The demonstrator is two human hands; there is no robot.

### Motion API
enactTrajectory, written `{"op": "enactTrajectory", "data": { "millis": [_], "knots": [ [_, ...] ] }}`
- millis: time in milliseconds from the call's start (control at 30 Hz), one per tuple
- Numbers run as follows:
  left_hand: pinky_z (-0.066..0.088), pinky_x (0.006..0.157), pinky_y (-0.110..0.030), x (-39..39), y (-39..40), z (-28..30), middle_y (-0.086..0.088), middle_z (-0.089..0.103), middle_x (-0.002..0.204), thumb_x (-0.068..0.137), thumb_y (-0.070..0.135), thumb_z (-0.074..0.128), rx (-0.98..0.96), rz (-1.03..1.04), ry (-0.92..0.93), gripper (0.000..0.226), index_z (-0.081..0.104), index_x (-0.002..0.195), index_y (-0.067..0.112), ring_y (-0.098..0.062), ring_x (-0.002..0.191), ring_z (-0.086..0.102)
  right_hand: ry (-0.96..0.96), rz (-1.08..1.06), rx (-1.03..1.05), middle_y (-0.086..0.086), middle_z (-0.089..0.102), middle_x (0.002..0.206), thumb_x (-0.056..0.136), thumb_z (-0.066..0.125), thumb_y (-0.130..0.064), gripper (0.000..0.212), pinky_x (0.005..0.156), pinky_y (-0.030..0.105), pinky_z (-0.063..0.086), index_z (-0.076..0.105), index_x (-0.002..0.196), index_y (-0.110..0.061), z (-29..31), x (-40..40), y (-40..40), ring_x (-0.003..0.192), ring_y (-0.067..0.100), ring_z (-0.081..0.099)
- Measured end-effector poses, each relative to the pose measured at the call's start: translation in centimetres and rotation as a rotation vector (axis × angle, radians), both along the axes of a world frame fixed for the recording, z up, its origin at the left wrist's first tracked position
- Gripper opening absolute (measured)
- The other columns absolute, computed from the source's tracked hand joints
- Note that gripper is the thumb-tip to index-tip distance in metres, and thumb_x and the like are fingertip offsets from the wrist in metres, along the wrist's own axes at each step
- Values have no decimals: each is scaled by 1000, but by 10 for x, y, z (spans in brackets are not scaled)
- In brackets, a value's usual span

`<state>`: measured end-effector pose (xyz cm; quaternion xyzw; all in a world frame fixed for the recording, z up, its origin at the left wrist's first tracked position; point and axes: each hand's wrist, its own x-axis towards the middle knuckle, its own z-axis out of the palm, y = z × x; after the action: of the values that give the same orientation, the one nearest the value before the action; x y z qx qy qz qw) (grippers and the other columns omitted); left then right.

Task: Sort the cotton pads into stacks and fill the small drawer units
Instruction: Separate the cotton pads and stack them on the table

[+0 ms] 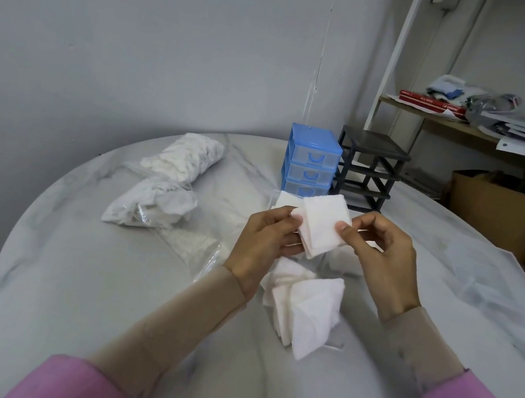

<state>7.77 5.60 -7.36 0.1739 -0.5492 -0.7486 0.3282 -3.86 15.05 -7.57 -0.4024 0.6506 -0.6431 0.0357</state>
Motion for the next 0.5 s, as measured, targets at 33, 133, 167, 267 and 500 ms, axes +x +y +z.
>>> {"op": "enactTrajectory", "data": {
  "millis": [33,133,167,267,500],
  "knots": [
    [53,57,-15,0,0,0,1,68,75,95,2,45,-6,-1,-1,22,63,86,12,-6,61,66,-22,2,-16,-4,57,72,83,66,-11,20,55,8,40,53,69,-13,1,-1,0,61,0,51],
    [52,57,-15,0,1,-1,-2,65,82,96,3,43,-30,-2,2,21,62,94,11,-7,64,65,-106,-10,-86,0,57,76,86,61,-5,20,57,10,42,50,73,-16,2,-1,0,58,-3,52],
    [52,57,-15,-1,1,-1,-2,64,83,96,3,43,-42,9,-2,20,60,101,11,-8,66,64,-126,-16,-105,1,58,76,86,61,-4,21,59,12,43,49,75,-17,2,-2,0,59,-1,53],
    [52,56,-18,-1,1,-6,-4,62,82,95,1,43,-79,71,12,21,49,110,13,-14,67,60,-147,-13,-121,9,61,80,87,60,-2,25,64,19,47,46,82,-22,2,-2,1,66,11,56],
    [50,57,-23,0,0,-7,-8,55,78,95,-5,37,-221,79,54,24,45,79,10,-18,71,53,-164,6,-172,-5,58,93,91,48,6,22,61,16,52,58,85,-13,5,0,3,58,8,64]
  ]
}}
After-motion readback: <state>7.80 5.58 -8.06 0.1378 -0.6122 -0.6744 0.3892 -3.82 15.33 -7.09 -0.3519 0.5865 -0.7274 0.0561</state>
